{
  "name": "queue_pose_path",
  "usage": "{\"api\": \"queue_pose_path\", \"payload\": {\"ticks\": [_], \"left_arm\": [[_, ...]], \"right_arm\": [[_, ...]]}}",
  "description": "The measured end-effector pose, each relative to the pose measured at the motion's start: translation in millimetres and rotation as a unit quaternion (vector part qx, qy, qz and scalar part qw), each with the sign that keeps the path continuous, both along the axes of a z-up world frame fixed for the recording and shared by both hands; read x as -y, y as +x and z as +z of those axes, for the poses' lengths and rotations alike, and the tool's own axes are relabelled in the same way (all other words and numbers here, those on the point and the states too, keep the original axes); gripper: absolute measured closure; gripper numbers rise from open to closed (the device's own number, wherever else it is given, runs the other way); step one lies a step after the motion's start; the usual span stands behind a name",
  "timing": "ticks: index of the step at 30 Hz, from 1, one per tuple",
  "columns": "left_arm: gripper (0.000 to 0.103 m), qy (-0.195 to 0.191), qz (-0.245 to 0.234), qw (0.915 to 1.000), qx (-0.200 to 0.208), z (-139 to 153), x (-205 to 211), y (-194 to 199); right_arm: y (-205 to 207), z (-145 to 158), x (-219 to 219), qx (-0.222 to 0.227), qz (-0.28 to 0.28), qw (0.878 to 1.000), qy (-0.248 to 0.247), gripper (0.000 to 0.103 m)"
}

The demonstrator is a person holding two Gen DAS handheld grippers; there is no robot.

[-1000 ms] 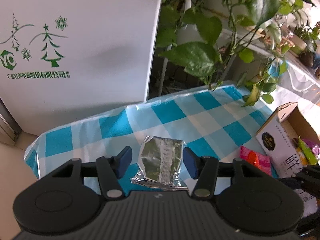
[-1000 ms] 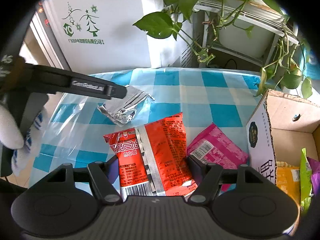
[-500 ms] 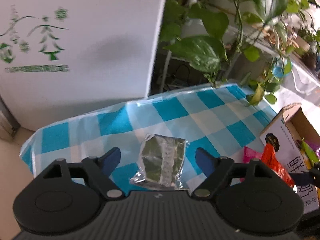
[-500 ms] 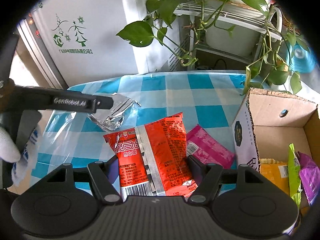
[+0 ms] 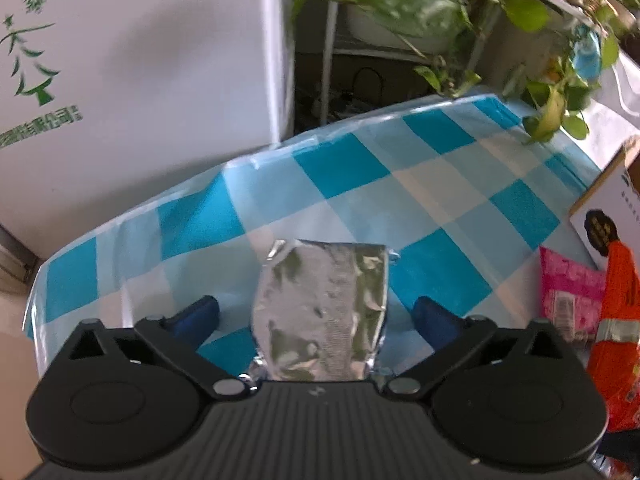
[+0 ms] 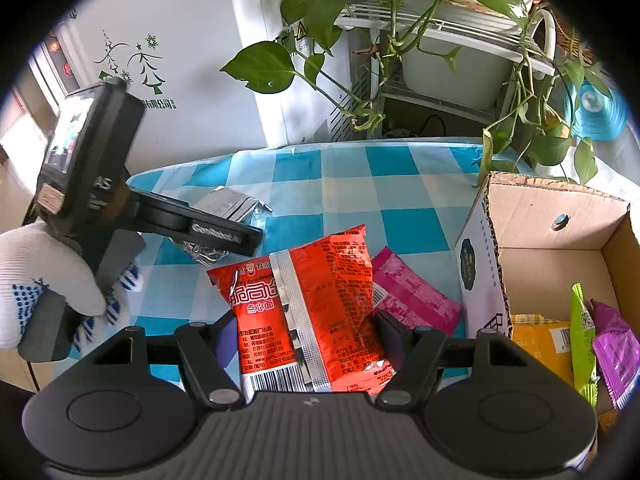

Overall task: Organize snacks
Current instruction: 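Lift the silver foil packet with the left tool while the right tool lifts the red bag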

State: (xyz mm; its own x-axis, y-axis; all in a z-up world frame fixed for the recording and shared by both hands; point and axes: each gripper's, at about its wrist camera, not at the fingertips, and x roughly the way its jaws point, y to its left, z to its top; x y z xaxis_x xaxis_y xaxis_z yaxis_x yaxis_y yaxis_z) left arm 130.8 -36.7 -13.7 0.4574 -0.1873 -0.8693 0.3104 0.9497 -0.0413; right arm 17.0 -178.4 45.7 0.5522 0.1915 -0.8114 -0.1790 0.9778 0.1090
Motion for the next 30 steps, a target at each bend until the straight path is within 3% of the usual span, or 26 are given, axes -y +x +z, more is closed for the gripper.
{"api": "queue_pose_path", "payload": {"ticks": [9,17,19,21,22,25,30], "left_arm": [[0.0,-0.007,0.016,0.9997,0.014,-0.3,-1.2,-3.8],[0.002,-0.003,0.011,0.9999,0.001,-0.9,-0.8,1.2],[0.01,-0.003,0.015,0.9999,0.004,0.5,-2.5,0.5],[0.028,-0.001,0.02,0.9997,0.01,4.2,-4.4,0.3],[0.044,-0.004,0.018,0.9998,0.01,6.4,-5.5,0.5],[0.044,-0.018,0.024,0.9995,0.002,9.7,-9.1,-1.0],[0.044,-0.008,0.032,0.9994,0.005,20.8,-8.0,-13.6]], "right_arm": [[-0.2,2.1,1.0,0.003,-0.006,1.0,0.005,0.028],[-3.4,5.3,2.8,0.008,-0.009,1.0,0.008,0.028],[-4.6,7.2,3.3,0.011,-0.01,1.0,0.009,0.028],[-5.5,9.9,5.1,0.015,-0.012,1.0,0.011,0.028],[-5.5,11.0,6.0,0.017,-0.014,1.0,0.011,0.028],[-5.2,15.3,8.9,0.022,-0.02,0.999,0.013,0.028],[-3.2,20.7,9.0,0.027,-0.022,0.999,0.017,0.028]]}}
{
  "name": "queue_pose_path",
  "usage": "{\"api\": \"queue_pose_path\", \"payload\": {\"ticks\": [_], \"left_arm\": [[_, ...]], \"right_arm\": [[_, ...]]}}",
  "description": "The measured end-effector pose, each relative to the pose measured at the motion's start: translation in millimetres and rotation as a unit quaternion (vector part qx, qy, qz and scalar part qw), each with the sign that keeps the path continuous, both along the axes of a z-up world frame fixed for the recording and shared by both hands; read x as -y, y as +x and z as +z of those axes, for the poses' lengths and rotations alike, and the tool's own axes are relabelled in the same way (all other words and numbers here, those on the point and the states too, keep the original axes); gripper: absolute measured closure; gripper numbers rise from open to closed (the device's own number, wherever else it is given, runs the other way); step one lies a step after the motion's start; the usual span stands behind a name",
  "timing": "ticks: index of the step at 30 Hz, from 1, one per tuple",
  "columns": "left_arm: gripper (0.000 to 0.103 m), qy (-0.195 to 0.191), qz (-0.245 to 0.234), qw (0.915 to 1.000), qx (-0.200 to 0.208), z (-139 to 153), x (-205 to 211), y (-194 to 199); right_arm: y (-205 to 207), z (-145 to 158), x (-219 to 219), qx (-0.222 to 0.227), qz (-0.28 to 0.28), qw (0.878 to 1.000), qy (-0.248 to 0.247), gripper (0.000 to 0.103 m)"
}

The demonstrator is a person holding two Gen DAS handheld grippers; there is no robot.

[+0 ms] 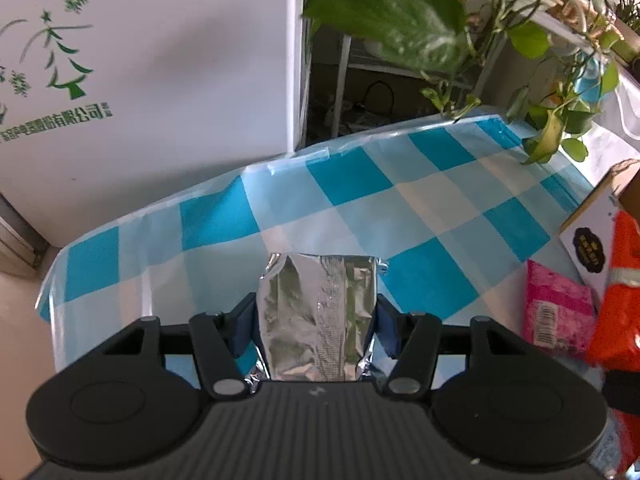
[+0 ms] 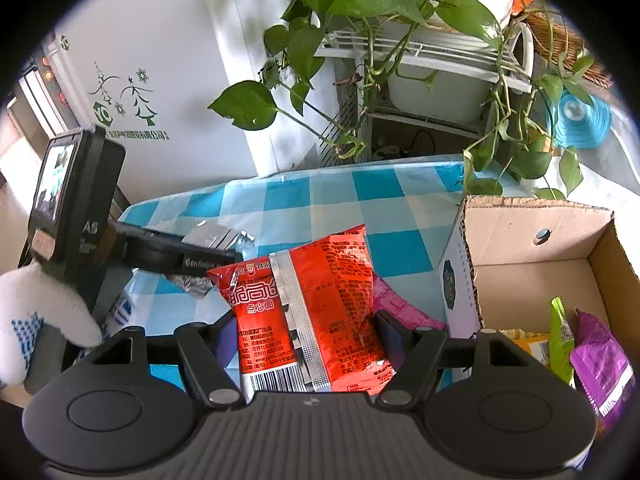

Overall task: Organize snacks
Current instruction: 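Lift the silver foil packet with the left tool while the right tool lifts the red bag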

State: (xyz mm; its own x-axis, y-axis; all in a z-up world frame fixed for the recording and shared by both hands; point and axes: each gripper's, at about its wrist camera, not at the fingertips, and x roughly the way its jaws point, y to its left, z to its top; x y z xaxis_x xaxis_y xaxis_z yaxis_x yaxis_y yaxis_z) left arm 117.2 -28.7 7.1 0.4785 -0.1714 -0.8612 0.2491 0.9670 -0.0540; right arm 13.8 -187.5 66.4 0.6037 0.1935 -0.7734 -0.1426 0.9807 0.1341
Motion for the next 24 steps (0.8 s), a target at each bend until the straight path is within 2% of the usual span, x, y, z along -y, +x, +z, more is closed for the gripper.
{"api": "queue_pose_path", "payload": {"ticks": [12,17,24], "left_arm": [[0.044,-0.004,0.058,0.9964,0.062,55.2,-19.7,-52.4],[0.044,-0.028,0.074,0.9944,0.069,65.7,-24.2,-74.2],[0.044,-0.043,0.07,0.9935,0.078,67.0,-18.4,-103.0]], "right_arm": [[-9.5,21.0,3.8,0.028,-0.012,0.999,0.017,0.028],[-26.2,36.4,15.1,0.049,-0.023,0.998,0.025,0.028],[-50.6,50.3,36.4,0.071,-0.048,0.995,0.047,0.028]]}}
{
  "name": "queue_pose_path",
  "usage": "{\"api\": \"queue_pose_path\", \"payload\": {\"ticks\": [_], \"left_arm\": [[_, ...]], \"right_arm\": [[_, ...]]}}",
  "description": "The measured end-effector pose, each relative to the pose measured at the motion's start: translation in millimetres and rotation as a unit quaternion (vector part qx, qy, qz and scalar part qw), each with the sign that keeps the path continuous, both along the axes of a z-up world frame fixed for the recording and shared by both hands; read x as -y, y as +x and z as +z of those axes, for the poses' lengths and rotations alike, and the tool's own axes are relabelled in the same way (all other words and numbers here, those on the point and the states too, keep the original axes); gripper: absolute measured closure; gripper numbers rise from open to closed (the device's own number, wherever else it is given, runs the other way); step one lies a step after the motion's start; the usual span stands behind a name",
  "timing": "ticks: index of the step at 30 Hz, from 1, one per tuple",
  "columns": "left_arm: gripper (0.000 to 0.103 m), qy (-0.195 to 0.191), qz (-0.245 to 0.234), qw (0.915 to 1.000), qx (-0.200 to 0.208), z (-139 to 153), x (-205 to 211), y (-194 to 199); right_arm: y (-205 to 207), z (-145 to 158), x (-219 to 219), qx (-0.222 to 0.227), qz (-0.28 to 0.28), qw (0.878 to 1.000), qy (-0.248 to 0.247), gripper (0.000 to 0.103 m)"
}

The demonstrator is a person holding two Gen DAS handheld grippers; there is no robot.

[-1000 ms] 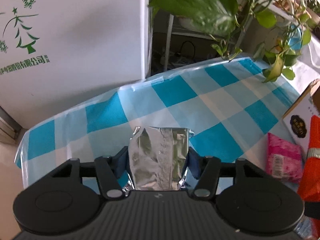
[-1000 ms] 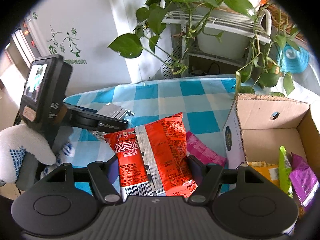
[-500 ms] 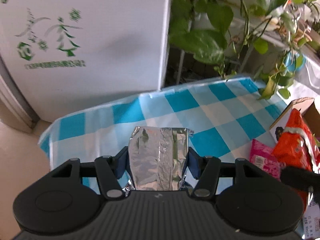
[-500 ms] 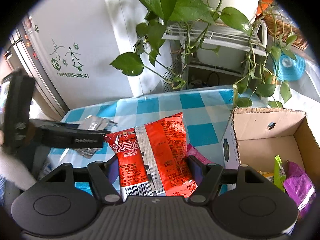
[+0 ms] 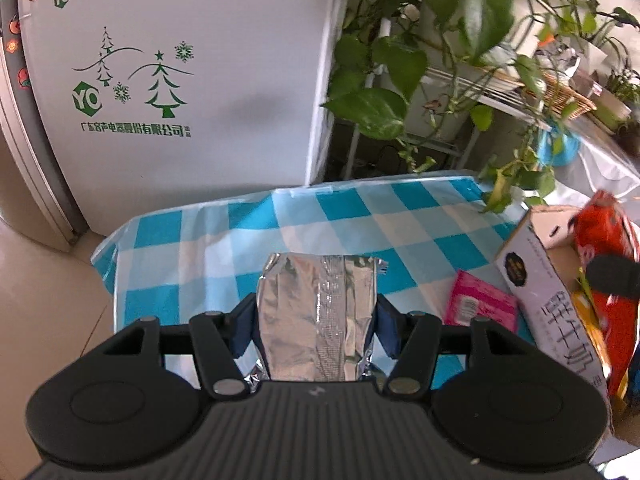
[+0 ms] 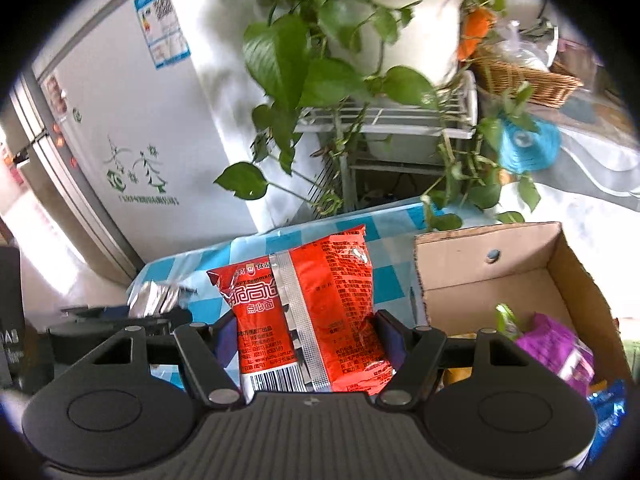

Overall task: Organize snacks
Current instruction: 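Lift the silver foil packet with the left tool while the right tool lifts the red bag, then open the left tool over the box while the right tool drops the red bag in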

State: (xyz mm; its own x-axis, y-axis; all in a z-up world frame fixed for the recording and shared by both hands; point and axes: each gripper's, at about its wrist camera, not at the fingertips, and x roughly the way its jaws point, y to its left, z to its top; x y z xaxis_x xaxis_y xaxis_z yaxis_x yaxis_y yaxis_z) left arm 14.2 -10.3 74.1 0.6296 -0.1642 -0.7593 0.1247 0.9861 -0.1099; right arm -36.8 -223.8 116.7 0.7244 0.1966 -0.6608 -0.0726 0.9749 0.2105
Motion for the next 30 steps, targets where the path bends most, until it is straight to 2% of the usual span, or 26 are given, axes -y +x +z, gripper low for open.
{"api": "queue_pose_path", "payload": {"ticks": [7,13,18,22,30], "left_arm": [[0.044,0.003,-0.014,0.9999,0.003,-7.0,13.1,-12.0],[0.044,-0.014,-0.024,0.9996,0.008,-6.1,18.5,-13.3],[0.044,-0.028,-0.055,0.9978,0.023,-2.3,32.7,-17.9],[0.044,-0.048,-0.093,0.9937,0.04,3.1,51.2,-24.4],[0.044,-0.091,-0.168,0.9801,0.054,13.0,95.0,-37.9]], "right_arm": [[0.8,2.2,25.2,0.005,-0.028,0.999,0.016,0.028],[-1.4,7.0,48.5,0.018,-0.057,0.998,0.026,0.028],[-5.4,12.3,70.0,0.032,-0.087,0.995,0.031,0.028],[-9.7,16.7,89.1,0.046,-0.114,0.992,0.036,0.028],[-14.3,18.6,130.4,0.059,-0.176,0.981,0.065,0.028]]}}
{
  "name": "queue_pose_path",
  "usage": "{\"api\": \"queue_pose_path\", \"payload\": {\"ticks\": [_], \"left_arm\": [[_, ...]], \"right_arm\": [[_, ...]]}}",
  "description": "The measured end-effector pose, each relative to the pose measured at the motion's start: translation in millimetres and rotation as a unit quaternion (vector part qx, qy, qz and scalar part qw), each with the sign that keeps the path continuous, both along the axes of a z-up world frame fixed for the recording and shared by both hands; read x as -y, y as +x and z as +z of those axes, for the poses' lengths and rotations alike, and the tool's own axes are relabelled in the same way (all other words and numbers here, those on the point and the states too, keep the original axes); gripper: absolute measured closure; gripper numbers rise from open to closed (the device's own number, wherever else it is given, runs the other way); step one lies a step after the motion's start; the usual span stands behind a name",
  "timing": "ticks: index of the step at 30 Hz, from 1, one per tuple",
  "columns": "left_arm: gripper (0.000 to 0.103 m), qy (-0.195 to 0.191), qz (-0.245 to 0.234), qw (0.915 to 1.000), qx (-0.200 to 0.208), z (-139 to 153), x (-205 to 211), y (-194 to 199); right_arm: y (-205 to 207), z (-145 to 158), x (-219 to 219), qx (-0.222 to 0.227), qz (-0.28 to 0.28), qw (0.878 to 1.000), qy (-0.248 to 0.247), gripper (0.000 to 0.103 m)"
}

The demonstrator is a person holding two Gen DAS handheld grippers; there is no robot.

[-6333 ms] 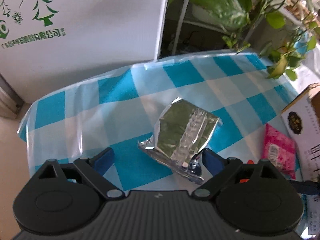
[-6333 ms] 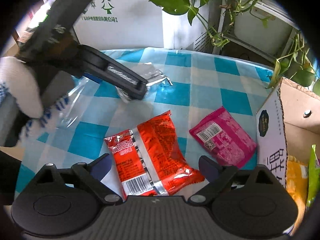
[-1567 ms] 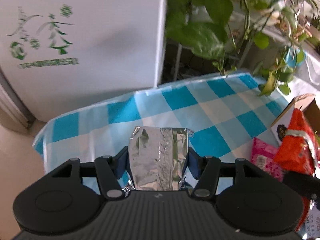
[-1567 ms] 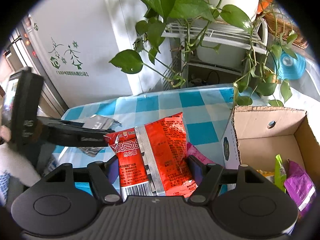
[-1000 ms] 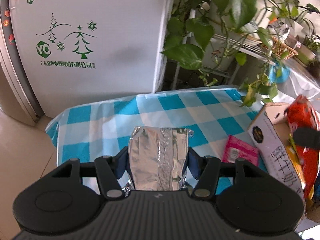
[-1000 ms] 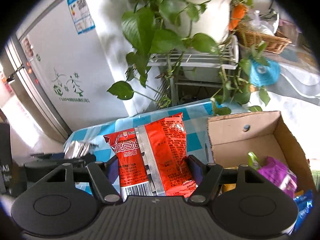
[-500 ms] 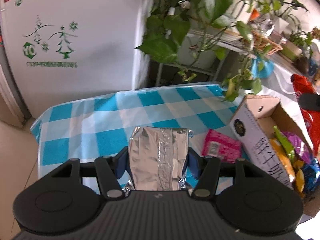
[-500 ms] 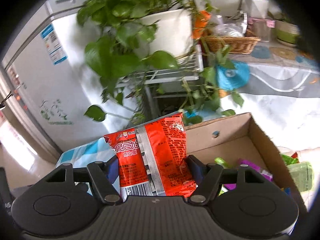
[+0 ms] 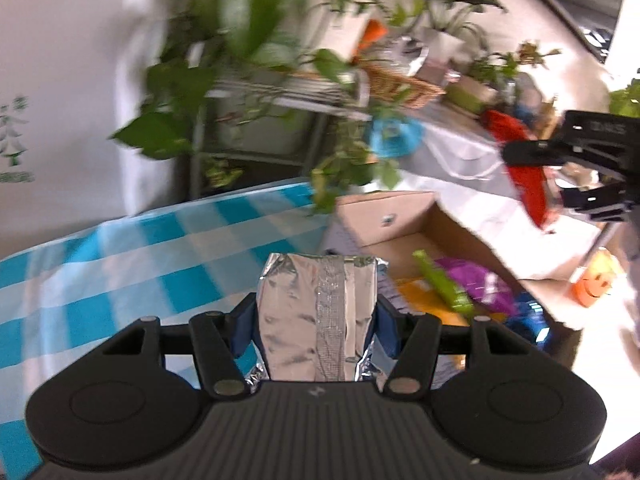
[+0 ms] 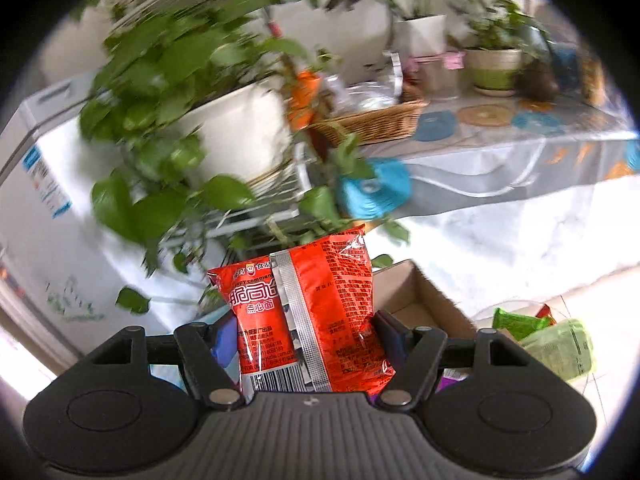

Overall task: Organize snacks
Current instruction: 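Open the left tool over the box while the right tool drops the red bag in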

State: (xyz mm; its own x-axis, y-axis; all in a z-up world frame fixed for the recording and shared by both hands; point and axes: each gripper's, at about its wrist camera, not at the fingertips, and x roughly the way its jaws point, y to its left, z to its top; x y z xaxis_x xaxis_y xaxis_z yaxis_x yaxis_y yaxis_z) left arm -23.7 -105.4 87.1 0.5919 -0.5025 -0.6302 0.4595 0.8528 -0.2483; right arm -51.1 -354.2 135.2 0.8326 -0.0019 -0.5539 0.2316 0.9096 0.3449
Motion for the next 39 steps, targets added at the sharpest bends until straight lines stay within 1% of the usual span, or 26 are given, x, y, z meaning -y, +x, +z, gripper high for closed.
{"api": "queue_pose_path", "payload": {"ticks": [2,6,9,15,16,17,18,19,20,22,28,31,37,39], "left_arm": [[0.044,-0.009,-0.012,0.9999,0.006,4.0,11.8,-2.7],[0.044,-0.024,-0.038,0.999,0.006,8.4,38.4,-6.0],[0.044,-0.031,-0.056,0.9979,-0.002,6.8,59.4,-7.3],[0.044,-0.052,-0.089,0.9942,-0.029,0.3,98.0,-10.3],[0.043,-0.057,-0.093,0.9934,-0.033,-1.9,101.7,-11.8],[0.038,-0.063,-0.096,0.9927,-0.038,-2.9,104.9,-12.5],[0.034,-0.067,-0.097,0.9921,-0.042,-3.6,107.8,-13.0],[0.025,-0.067,-0.094,0.9923,-0.045,-3.4,109.8,-13.7],[0.022,-0.07,-0.091,0.9925,-0.043,-2.4,109.5,-14.5],[0.022,-0.073,-0.09,0.9926,-0.034,1.2,107.1,-17.2],[0.02,-0.058,-0.084,0.9946,-0.021,9.5,90.8,-18.6],[0.02,-0.05,-0.076,0.9957,-0.015,13.3,77.5,-16.9],[0.016,-0.005,-0.056,0.9984,0.004,15.2,36.4,-12.2],[0.016,0.013,-0.043,0.999,0.004,13.7,19.8,-6.8]], "right_arm": [[-0.9,0.0,7.4,0.004,-0.012,1.0,0.005,0.028],[3.1,-2.8,17.1,0.001,-0.013,1.0,0.017,0.028],[5.8,-5.5,22.1,-0.002,-0.009,1.0,0.026,0.028],[9.7,-9.8,28.5,-0.011,-0.017,0.999,0.039,0.028],[9.3,-9.8,30.0,-0.009,-0.02,0.999,0.04,0.027],[8.3,-9.1,31.1,-0.004,-0.024,0.999,0.042,0.026],[7.3,-8.4,31.8,-0.001,-0.026,0.999,0.045,0.022],[6.2,-7.8,32.2,0.001,-0.027,0.999,0.048,0.02],[5.5,-7.2,32.4,0.003,-0.027,0.998,0.049,0.018],[4.6,-6.1,31.8,0.004,-0.027,0.999,0.044,0.015],[3.7,-4.5,30.2,0.009,-0.02,0.999,0.047,0.014],[5.1,-3.9,27.1,0.01,-0.008,0.999,0.049,0.014],[7.4,-4.4,16.4,0.006,0.016,0.999,0.037,0.013],[9.0,-4.8,11.9,0.004,0.023,0.999,0.034,0.013]]}}
